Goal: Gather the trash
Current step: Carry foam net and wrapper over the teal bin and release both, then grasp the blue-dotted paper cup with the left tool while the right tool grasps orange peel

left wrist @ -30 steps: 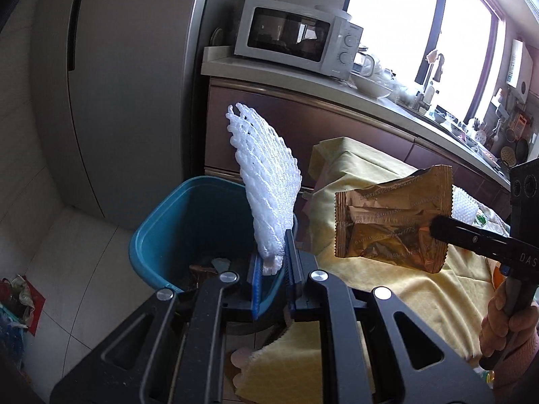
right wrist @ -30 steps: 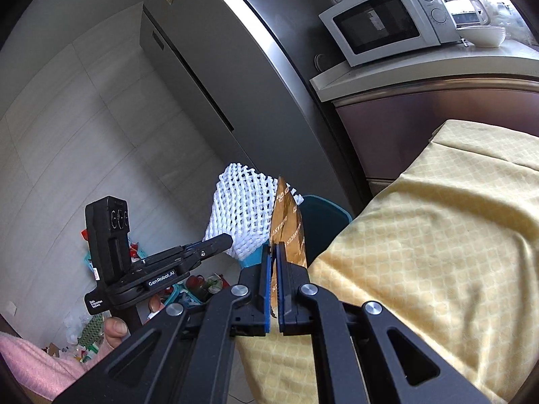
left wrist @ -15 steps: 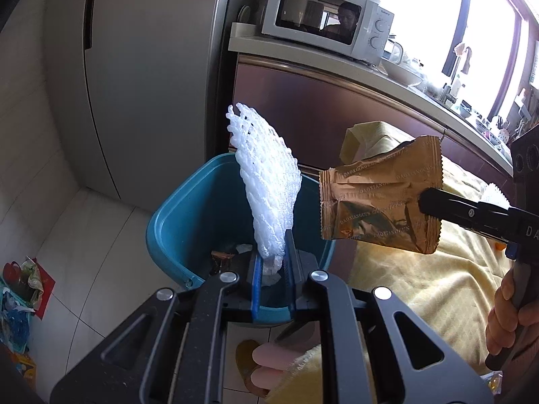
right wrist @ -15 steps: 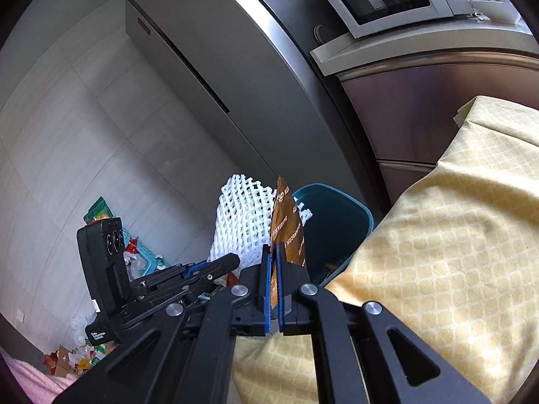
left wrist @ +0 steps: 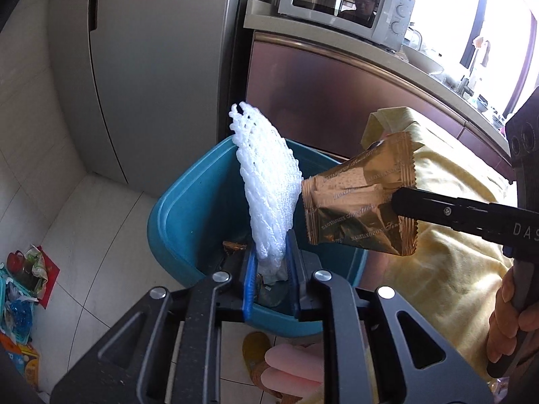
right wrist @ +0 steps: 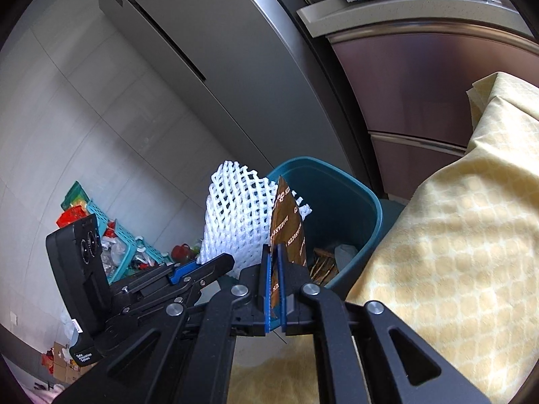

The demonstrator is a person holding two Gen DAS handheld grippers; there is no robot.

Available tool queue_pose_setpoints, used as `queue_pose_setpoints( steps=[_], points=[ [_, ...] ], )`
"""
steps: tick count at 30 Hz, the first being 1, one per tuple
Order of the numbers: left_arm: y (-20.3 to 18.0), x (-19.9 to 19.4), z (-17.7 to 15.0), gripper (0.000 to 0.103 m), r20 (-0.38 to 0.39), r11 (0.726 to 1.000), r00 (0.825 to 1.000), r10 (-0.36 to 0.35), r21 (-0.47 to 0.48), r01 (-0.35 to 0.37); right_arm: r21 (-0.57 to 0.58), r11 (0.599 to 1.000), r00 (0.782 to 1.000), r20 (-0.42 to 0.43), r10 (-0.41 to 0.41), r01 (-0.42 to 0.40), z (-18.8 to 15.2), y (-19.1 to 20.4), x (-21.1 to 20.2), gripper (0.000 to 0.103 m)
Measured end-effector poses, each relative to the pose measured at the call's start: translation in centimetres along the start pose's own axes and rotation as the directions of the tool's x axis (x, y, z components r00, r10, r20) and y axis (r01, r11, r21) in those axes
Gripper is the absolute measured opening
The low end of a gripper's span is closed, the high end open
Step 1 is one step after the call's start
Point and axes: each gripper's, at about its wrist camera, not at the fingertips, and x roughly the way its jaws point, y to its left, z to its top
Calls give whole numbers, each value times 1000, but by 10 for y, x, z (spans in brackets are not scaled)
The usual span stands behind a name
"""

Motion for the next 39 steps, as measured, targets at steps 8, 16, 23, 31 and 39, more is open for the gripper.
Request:
queue_pose_setpoints(
  steps=[8, 16, 23, 31, 39],
  points=[
    [4, 24, 0, 33, -35, 999, 999, -5, -38, 4, 17, 1000, 1000, 3, -20, 19, 1, -3, 2, 11],
    [-17, -7, -6, 41, 57, 999, 998, -38, 18, 37, -26, 1000, 998, 54, -12, 14, -16, -10, -37, 22],
    [-65, -44, -1, 47, 137, 979, 974, -180, 118, 165, -61, 997, 983, 182, -33, 44, -41, -14, -110, 32],
    [-167, -70, -18, 50, 74, 869, 902, -426, 309, 386, 25, 973, 898, 381, -221, 228, -96, -33, -226, 34],
    [-287, -76, -55, 56, -143, 656, 760, -634, 421, 626, 310, 810, 666, 462, -585, 497, -169, -74, -351, 34]
  ],
)
